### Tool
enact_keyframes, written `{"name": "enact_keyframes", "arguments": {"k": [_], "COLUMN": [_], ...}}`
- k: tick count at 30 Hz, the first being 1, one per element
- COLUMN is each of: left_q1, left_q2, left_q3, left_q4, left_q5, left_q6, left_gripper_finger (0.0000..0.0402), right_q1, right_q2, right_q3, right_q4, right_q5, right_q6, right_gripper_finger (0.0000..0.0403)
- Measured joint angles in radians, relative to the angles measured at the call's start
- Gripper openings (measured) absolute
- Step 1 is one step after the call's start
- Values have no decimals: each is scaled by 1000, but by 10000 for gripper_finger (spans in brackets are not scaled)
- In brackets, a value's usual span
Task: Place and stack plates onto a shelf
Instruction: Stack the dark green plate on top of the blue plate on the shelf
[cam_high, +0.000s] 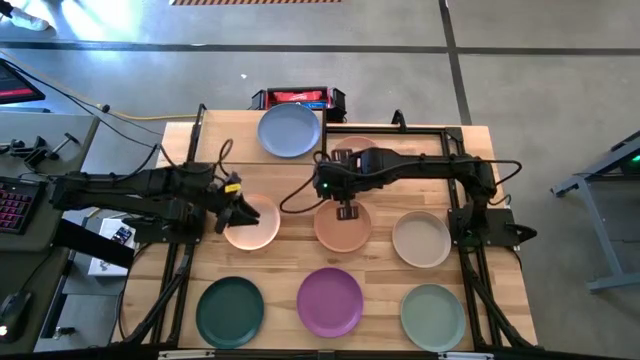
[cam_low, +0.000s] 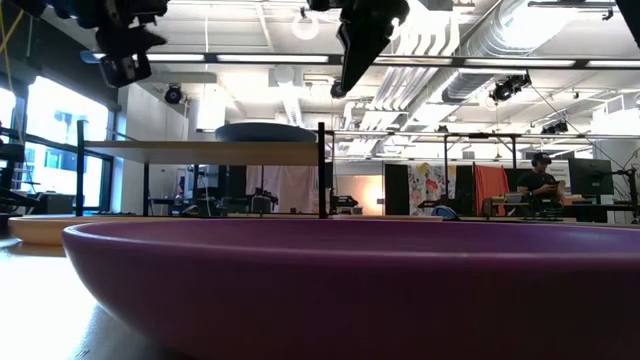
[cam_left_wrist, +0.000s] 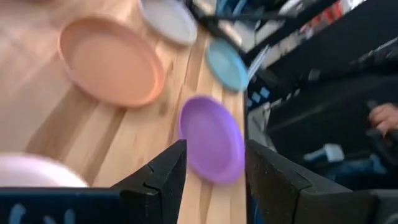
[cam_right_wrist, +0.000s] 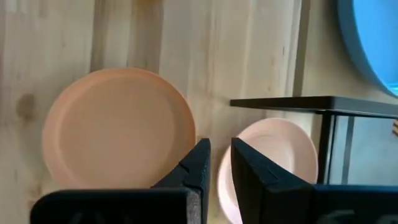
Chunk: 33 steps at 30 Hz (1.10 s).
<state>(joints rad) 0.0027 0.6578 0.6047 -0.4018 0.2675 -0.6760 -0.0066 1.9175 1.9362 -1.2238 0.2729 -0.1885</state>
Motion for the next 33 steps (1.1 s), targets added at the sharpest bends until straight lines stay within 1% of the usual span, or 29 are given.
{"name": "enact_keyframes", "arguments": {"k": [8,16,25,33], "left_q1": [-115,-231,-340,-416], "left_q2": [46,150,311,445], "left_q3": [0,0,0,0], "left_q4": [-106,-210,-220,-209], "left_q5": [-9,-18,-21,-20], "left_q6": [18,51,50,11], "left_gripper_finger": [151,151,151,151], "right_q1": [21,21,21,21], "right_q2": [0,0,0,0], "right_q3": [0,0,0,0], "right_q4": [0,1,1,1], "right_q5": [0,-19,-22,-22], "right_q6": [78,110,110,110], "right_gripper_finger": [41,41,41,41]}}
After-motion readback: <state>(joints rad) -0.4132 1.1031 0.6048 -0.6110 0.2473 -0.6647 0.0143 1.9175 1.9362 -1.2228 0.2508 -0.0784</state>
